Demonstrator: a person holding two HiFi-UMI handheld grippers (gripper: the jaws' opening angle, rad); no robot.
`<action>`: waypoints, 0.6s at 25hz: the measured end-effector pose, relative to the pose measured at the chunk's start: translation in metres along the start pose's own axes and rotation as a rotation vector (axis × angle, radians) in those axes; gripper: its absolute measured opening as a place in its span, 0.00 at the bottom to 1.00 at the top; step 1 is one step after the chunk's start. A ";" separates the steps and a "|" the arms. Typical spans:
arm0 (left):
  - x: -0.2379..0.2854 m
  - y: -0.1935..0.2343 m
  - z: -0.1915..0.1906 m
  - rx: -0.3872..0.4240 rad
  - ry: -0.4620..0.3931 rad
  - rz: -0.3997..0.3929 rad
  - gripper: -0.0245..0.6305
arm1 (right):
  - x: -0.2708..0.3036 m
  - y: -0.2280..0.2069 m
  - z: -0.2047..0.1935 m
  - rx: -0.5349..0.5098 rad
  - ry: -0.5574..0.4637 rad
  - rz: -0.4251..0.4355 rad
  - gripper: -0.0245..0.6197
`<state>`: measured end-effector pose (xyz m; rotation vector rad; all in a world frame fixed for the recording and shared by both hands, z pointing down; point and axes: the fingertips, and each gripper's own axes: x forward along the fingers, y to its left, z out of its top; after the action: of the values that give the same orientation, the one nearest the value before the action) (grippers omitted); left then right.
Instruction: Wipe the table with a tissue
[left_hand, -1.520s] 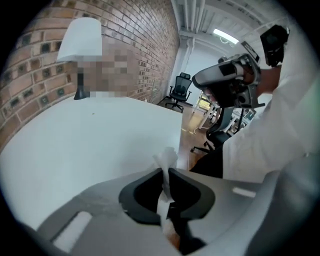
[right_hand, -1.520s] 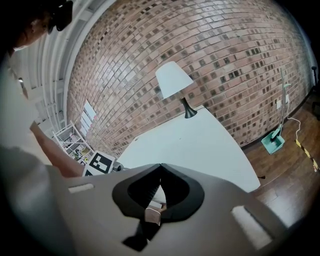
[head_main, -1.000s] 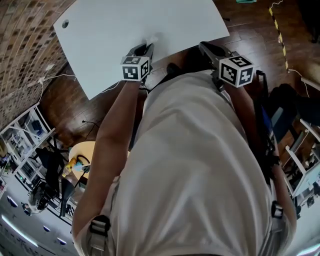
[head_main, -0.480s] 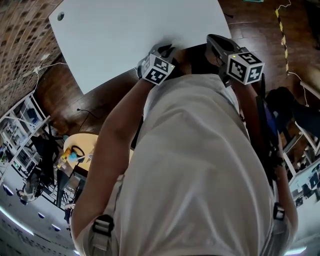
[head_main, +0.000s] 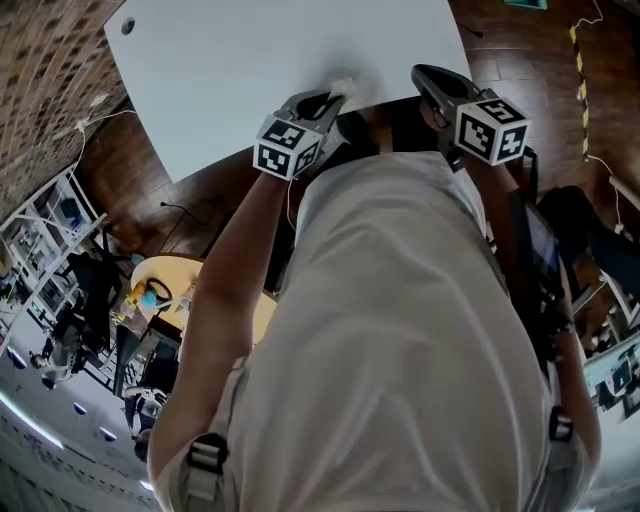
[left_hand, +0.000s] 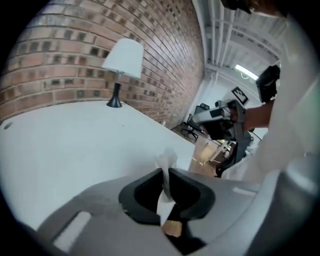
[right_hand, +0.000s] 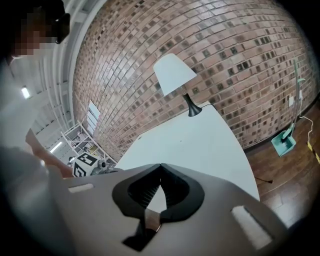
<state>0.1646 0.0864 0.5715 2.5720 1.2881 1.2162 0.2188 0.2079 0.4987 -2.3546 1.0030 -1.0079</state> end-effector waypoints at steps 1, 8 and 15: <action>-0.003 0.015 0.007 -0.023 -0.019 0.043 0.10 | 0.001 -0.002 0.003 -0.001 0.000 0.001 0.05; 0.014 0.115 0.029 -0.022 0.060 0.372 0.10 | -0.003 -0.018 0.020 0.003 0.001 -0.008 0.05; 0.061 0.122 0.043 0.126 0.151 0.432 0.10 | -0.015 -0.047 0.026 0.062 -0.008 -0.032 0.05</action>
<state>0.2961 0.0612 0.6210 3.0096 0.8741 1.4568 0.2526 0.2522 0.5022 -2.3291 0.9211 -1.0254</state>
